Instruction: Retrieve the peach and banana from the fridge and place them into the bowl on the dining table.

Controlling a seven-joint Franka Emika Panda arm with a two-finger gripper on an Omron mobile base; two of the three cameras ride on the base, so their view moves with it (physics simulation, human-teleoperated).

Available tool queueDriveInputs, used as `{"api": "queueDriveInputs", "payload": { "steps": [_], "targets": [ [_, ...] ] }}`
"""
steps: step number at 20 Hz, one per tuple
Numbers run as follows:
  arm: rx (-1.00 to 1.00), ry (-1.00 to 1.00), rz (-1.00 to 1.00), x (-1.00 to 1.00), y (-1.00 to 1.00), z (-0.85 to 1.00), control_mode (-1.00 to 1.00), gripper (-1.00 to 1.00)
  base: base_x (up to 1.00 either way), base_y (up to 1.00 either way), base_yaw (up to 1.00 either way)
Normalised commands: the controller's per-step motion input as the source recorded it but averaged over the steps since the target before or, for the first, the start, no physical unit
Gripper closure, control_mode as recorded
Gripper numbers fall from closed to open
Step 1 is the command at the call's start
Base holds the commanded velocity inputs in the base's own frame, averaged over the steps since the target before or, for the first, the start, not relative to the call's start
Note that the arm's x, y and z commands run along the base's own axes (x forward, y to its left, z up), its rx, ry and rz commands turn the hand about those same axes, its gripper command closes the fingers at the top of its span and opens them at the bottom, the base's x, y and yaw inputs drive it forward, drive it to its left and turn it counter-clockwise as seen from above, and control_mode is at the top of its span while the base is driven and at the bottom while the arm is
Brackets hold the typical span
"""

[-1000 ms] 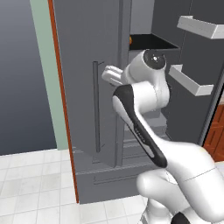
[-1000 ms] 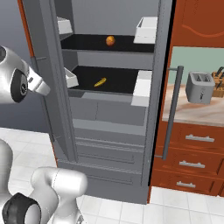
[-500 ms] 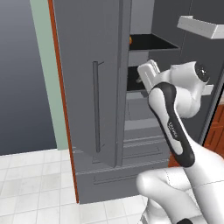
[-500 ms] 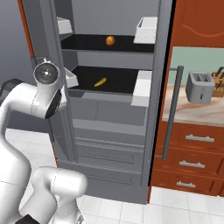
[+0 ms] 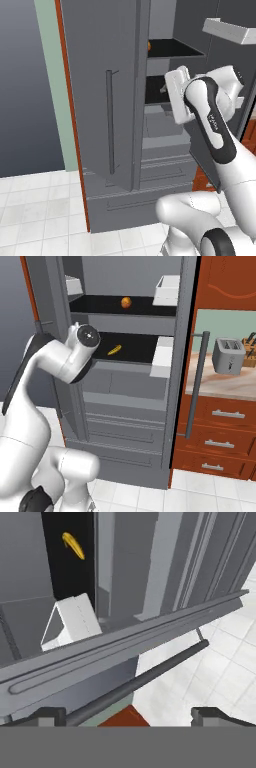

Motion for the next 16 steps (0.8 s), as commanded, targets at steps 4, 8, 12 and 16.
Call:
{"api": "queueDriveInputs", "payload": {
  "steps": [4, 8, 12, 16],
  "targets": [
    [0.01, -0.1, 0.0, 0.14, 0.0, 0.01, -1.0, -1.0, 0.0, 0.0, 0.0],
    [0.0, -0.43, 0.0, 0.03, 0.0, 0.0, -1.0, -1.0, 0.0, 0.0, 0.0],
    [0.0, -0.33, 0.0, 0.22, 0.0, 0.03, -1.0, -1.0, 0.0, 0.0, 0.0],
    [0.05, -0.04, 0.0, 0.41, 0.0, 0.23, -1.0, -1.0, 0.0, 0.0, 0.0]
  ]
}}
